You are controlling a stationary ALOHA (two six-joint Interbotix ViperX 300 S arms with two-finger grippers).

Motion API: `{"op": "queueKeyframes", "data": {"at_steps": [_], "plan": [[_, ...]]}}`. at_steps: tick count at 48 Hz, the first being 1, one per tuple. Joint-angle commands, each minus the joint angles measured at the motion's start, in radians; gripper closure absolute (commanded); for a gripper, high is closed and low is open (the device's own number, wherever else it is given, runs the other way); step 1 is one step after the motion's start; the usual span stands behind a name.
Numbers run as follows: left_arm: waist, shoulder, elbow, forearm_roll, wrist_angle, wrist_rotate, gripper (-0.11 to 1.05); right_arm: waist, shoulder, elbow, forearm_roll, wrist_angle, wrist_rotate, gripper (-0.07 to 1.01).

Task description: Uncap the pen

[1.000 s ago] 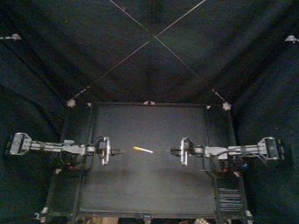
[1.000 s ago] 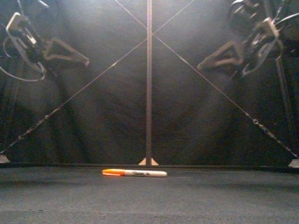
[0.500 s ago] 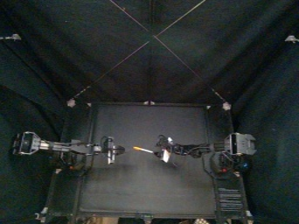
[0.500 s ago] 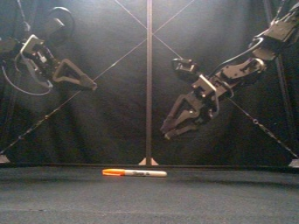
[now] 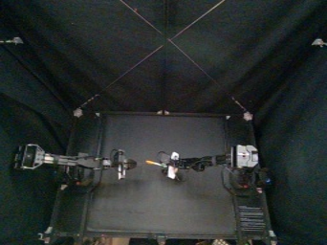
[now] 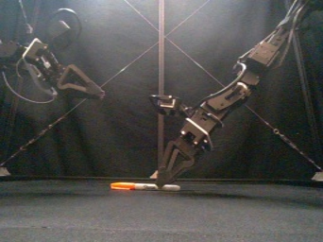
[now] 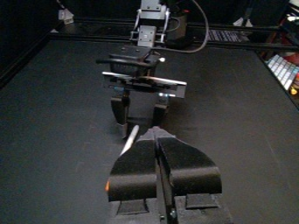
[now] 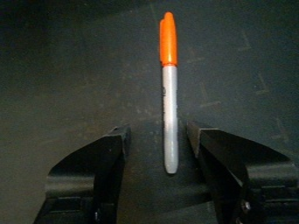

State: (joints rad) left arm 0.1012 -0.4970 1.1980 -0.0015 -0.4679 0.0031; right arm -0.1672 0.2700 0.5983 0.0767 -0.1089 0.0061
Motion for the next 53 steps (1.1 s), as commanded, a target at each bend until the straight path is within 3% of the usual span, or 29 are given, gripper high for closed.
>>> {"op": "queueKeyframes", "data": {"at_steps": [1,10,13,17,24,33,37,41,53], "plan": [[0.003,0.002,-0.018,-0.002,-0.009,0.0,0.66,-0.023,-0.011,-0.018,-0.002,0.0,0.002,0.11],[0.002,0.002,-0.018,-0.002,-0.009,0.0,0.66,-0.026,-0.011,-0.008,-0.005,0.006,0.002,0.28],[0.003,0.003,-0.021,-0.002,-0.009,-0.0046,0.65,-0.025,-0.011,-0.006,-0.009,0.011,0.0,0.34],[0.002,0.017,-0.031,-0.009,-0.009,-0.0046,0.62,-0.025,-0.031,-0.006,-0.025,0.015,0.0,0.4],[0.005,0.081,-0.071,-0.032,-0.003,0.0,0.44,-0.018,-0.106,0.003,-0.044,0.025,0.002,0.43],[0.011,0.189,-0.14,-0.025,0.002,0.0092,0.12,0.005,-0.204,0.049,-0.057,0.032,0.003,0.43],[0.012,0.233,-0.164,-0.014,0.012,0.0123,0.04,0.017,-0.235,0.074,-0.057,0.032,0.003,0.43],[0.014,0.273,-0.192,-0.011,0.04,0.0153,-0.01,0.028,-0.259,0.095,-0.057,0.026,0.003,0.43],[0.025,0.374,-0.287,0.003,0.163,0.0169,-0.01,0.057,-0.282,0.112,-0.057,0.018,0.003,0.43]]}}
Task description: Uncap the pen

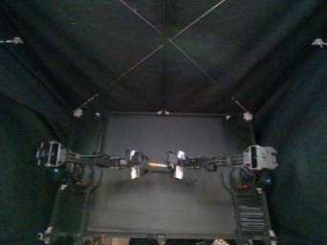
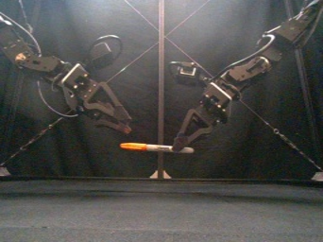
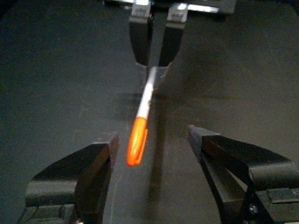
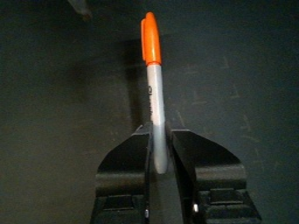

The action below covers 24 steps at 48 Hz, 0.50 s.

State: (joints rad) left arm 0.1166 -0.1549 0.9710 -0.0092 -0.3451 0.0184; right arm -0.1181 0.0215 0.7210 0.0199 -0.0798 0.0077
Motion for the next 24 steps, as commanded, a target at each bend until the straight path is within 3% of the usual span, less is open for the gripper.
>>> {"op": "queueKeyframes", "data": {"at_steps": [1,10,18,24], "plan": [[0.009,0.04,-0.066,0.014,0.051,0.0015,-0.01,0.011,-0.034,-0.011,0.0,-0.011,0.002,0.43],[0.009,0.094,-0.1,0.035,0.107,0.0,-0.01,0.018,-0.035,-0.017,0.0,-0.012,0.002,0.43],[0.009,0.103,-0.103,0.035,0.109,0.0,0.02,0.018,-0.034,-0.017,0.0,-0.014,0.002,0.43],[0.009,0.104,-0.103,0.041,0.114,0.0015,0.12,0.018,-0.035,-0.017,0.0,-0.015,0.002,0.43]]}}
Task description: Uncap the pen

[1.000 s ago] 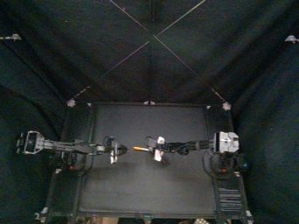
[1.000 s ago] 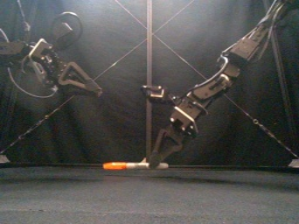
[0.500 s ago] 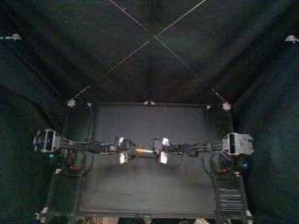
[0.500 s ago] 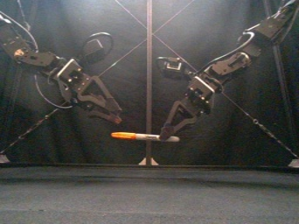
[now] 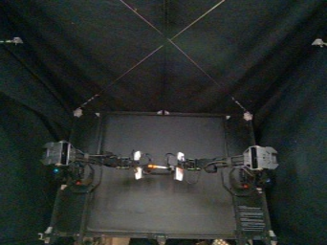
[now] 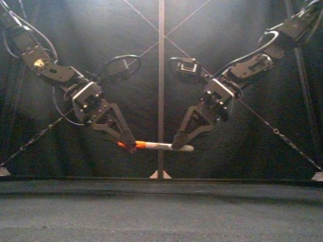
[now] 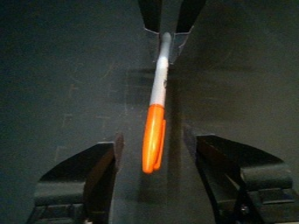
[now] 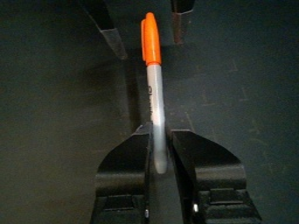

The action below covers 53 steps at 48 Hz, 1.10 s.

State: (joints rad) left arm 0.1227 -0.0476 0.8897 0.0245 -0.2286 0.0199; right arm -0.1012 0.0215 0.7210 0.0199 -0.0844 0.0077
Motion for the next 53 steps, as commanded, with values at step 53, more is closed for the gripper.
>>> {"op": "queueKeyframes", "data": {"at_steps": [53], "plan": [[0.037,-0.166,0.117,0.058,-0.008,0.0,0.45,-0.003,-0.213,0.282,0.04,-0.241,0.003,0.43]]}}
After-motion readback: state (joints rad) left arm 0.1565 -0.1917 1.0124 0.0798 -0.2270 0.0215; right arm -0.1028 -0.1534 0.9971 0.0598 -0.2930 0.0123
